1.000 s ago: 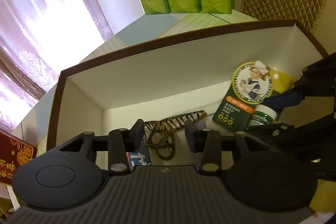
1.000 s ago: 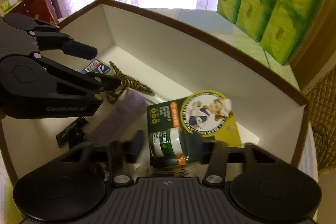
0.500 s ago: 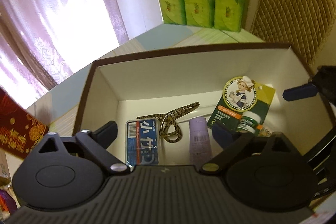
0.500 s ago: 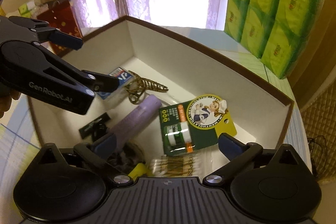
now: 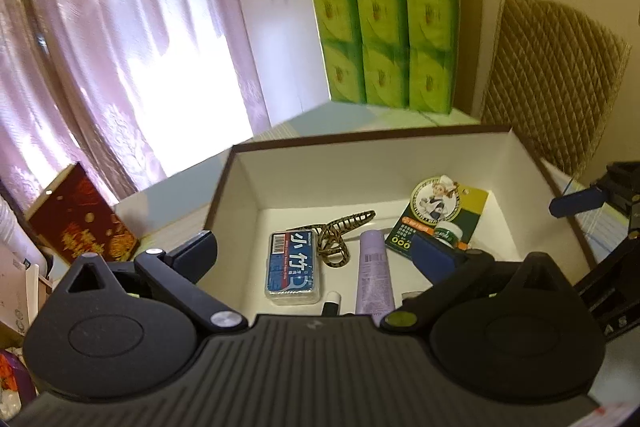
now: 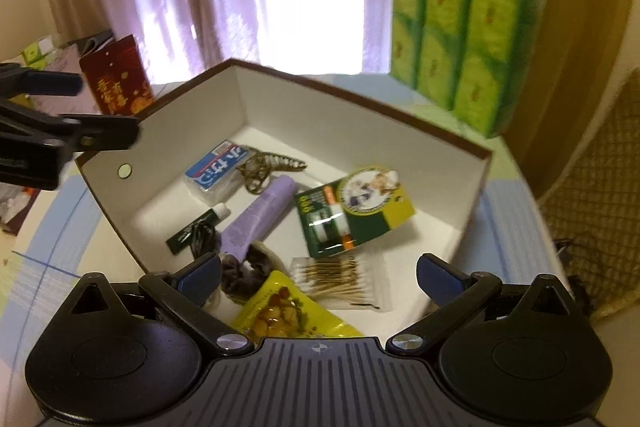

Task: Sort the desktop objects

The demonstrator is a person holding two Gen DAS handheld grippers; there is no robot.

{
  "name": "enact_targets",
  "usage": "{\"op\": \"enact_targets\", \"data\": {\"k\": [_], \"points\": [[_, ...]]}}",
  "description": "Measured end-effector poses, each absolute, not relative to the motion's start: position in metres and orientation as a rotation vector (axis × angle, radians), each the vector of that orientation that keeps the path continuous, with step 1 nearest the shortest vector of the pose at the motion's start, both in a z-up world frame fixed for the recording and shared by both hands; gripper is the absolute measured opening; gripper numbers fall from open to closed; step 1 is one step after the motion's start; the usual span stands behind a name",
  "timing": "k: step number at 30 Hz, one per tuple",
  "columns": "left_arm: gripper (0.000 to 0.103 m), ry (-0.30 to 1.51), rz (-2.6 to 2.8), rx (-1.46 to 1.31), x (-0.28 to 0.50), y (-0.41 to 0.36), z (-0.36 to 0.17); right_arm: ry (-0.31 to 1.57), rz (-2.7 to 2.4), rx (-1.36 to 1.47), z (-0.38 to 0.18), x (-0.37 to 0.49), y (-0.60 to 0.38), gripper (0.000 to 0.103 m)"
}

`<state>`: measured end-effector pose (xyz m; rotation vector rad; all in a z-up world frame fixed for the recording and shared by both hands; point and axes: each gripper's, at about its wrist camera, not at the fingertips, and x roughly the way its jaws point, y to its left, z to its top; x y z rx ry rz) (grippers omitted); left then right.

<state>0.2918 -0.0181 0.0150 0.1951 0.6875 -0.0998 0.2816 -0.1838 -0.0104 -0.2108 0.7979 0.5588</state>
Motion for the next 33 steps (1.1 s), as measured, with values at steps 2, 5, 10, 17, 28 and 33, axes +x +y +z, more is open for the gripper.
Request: {"op": "enact_targets", "data": {"k": [2,5,10,17,28,33], "points": [[0.102,0.655,-0.088,0.182,0.275,-0.017,0.022,0.771,0.541,-0.224,-0.006,0.273,-0.187,0.101],[0.102,0.627,-0.064,0.169,0.255,-0.016,0.029,0.771,0.546,-0.209,0.0,0.262,-0.193,0.101],[0.102,0.62,-0.034,0.16,0.224,-0.017,0.037,0.767,0.558,-0.176,0.009,0.242,-0.201,0.101],[0.102,0.627,-0.005,0.119,0.188,-0.016,0.05,0.754,0.569,-0.186,0.018,0.207,-0.204,0.101],[0.102,0.7,0.044,0.083,0.144,-0.011,0.043,0.813,0.522,-0.147,0.004,0.164,-0.215,0.101],[0.102,0.731,0.028,0.063,0.123,-0.009,0.037,0.835,0.491,-0.108,0.002,0.148,-0.218,0.101]]}}
